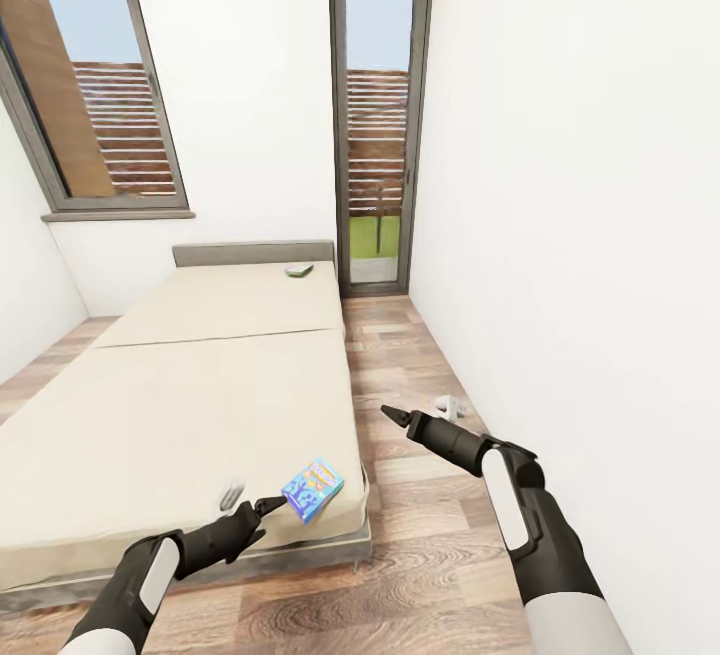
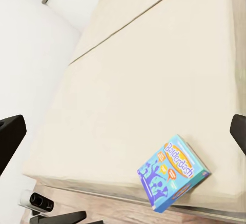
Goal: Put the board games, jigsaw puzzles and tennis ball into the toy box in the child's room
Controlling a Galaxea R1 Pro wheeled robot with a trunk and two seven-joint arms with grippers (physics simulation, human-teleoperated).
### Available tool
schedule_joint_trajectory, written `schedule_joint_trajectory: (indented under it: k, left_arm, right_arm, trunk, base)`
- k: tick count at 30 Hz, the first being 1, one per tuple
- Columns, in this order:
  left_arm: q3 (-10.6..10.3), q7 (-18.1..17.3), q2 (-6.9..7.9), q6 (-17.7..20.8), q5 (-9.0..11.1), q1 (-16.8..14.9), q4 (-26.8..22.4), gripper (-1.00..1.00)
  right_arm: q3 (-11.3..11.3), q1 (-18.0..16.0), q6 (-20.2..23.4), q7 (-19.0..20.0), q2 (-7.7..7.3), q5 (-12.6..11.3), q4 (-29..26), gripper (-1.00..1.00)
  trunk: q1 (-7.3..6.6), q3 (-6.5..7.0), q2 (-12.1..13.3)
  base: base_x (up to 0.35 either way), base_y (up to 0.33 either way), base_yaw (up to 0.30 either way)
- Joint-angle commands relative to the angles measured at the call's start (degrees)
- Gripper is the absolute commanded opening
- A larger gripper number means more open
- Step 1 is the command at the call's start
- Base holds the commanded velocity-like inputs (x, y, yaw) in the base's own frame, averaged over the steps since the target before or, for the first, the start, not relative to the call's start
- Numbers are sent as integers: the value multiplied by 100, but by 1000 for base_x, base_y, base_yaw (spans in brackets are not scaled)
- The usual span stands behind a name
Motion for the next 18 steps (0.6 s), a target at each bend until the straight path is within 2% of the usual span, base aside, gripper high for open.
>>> schedule_joint_trajectory:
  k: [1,7,18]
  left_arm:
    - [18,-14,-2,32,5,-4,1,100]
    - [23,-11,-5,38,4,-4,4,100]
    - [48,-16,6,40,11,-4,6,100]
  right_arm:
    - [-20,-5,40,17,6,-12,0,100]
    - [-20,-5,26,18,3,-13,6,100]
    - [-19,-5,21,18,3,-13,8,100]
  trunk:
    - [-1,-6,-3]
    - [-1,-6,-3]
    - [241,-203,-444]
  base:
    - [0,0,0]
    - [0,0,0]
    - [0,0,0]
